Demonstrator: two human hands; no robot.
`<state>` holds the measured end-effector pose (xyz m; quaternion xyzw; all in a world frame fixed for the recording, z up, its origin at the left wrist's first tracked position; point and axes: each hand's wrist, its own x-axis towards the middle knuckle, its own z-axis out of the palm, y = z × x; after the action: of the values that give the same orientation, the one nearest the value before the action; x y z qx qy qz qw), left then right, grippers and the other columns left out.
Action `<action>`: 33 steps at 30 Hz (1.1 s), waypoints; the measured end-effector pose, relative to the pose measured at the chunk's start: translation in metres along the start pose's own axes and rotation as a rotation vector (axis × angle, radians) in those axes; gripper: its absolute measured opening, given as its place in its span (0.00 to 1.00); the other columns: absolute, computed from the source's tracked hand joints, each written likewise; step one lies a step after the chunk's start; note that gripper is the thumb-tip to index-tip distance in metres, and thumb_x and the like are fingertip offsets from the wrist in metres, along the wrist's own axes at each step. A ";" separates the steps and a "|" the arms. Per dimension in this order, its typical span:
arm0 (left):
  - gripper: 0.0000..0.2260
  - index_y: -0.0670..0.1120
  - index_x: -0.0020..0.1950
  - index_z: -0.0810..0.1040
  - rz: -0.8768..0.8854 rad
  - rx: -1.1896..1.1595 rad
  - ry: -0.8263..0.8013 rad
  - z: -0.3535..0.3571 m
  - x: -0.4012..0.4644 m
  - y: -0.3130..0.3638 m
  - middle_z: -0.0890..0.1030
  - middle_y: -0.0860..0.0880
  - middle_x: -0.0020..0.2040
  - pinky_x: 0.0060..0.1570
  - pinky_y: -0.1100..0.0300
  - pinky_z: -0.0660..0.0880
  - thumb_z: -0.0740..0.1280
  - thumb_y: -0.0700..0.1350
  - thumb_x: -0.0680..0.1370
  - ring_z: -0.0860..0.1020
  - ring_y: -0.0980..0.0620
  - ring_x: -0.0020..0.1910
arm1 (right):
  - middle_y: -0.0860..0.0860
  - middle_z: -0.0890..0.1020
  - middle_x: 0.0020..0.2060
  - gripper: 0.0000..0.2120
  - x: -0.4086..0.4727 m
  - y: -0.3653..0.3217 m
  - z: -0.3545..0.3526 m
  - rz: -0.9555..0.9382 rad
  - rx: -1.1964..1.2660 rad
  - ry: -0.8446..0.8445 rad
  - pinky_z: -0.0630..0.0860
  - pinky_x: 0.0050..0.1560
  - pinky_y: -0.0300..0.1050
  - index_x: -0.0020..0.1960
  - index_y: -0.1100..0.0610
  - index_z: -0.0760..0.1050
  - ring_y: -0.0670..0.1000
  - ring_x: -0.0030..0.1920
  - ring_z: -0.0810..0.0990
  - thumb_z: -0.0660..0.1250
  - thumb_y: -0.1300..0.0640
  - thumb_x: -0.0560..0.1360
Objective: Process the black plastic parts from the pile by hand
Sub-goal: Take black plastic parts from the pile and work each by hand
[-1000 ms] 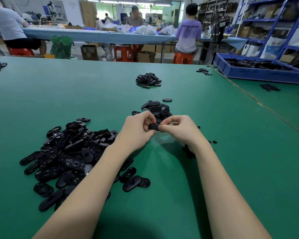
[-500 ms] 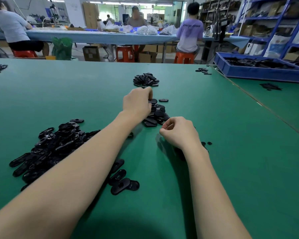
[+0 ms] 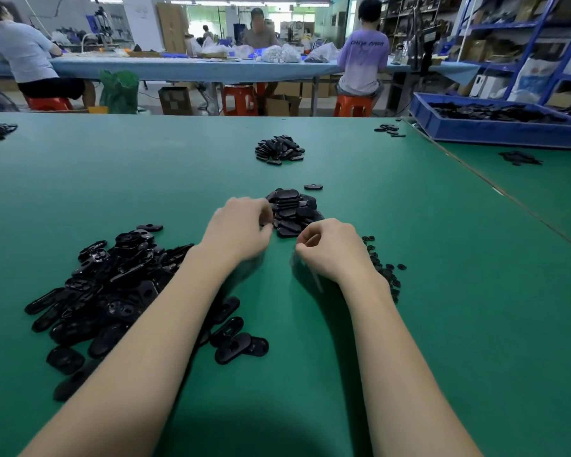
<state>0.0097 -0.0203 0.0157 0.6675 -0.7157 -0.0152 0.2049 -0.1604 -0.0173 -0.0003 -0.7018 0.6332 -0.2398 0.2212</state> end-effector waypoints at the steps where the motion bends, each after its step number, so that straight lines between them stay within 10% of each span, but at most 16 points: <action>1: 0.10 0.50 0.59 0.79 -0.012 0.059 -0.035 0.000 -0.007 -0.001 0.80 0.47 0.59 0.62 0.51 0.72 0.65 0.49 0.79 0.74 0.45 0.62 | 0.46 0.86 0.47 0.05 0.000 -0.002 0.002 -0.007 -0.009 -0.003 0.80 0.57 0.49 0.46 0.47 0.83 0.52 0.52 0.83 0.68 0.52 0.73; 8: 0.14 0.48 0.64 0.77 -0.078 0.441 -0.132 0.004 -0.024 0.001 0.77 0.45 0.62 0.60 0.52 0.68 0.64 0.43 0.79 0.74 0.44 0.63 | 0.44 0.85 0.45 0.05 -0.002 -0.006 0.006 -0.039 -0.045 -0.008 0.80 0.54 0.47 0.46 0.46 0.83 0.50 0.50 0.82 0.68 0.52 0.73; 19: 0.08 0.49 0.59 0.73 0.012 0.273 -0.018 0.011 -0.037 0.004 0.76 0.48 0.56 0.46 0.56 0.65 0.63 0.44 0.80 0.75 0.46 0.58 | 0.41 0.83 0.41 0.05 -0.001 -0.004 -0.002 -0.054 -0.042 -0.019 0.81 0.53 0.46 0.46 0.46 0.83 0.47 0.47 0.83 0.68 0.52 0.74; 27: 0.11 0.53 0.64 0.73 0.163 0.006 0.086 0.016 -0.040 0.016 0.75 0.52 0.56 0.43 0.56 0.70 0.63 0.48 0.81 0.75 0.49 0.53 | 0.49 0.81 0.64 0.23 -0.002 0.021 -0.039 0.106 -0.278 -0.006 0.76 0.64 0.49 0.67 0.46 0.79 0.55 0.66 0.75 0.61 0.61 0.75; 33: 0.08 0.51 0.54 0.77 0.138 -0.267 0.103 0.016 -0.039 0.016 0.77 0.52 0.50 0.46 0.53 0.76 0.67 0.42 0.76 0.78 0.50 0.48 | 0.50 0.81 0.63 0.22 -0.002 0.025 -0.033 0.167 -0.287 0.007 0.77 0.60 0.47 0.65 0.46 0.80 0.55 0.65 0.76 0.63 0.61 0.75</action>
<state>-0.0100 0.0143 -0.0052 0.5835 -0.7401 -0.0621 0.3287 -0.2004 -0.0177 0.0101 -0.6703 0.7179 -0.1303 0.1354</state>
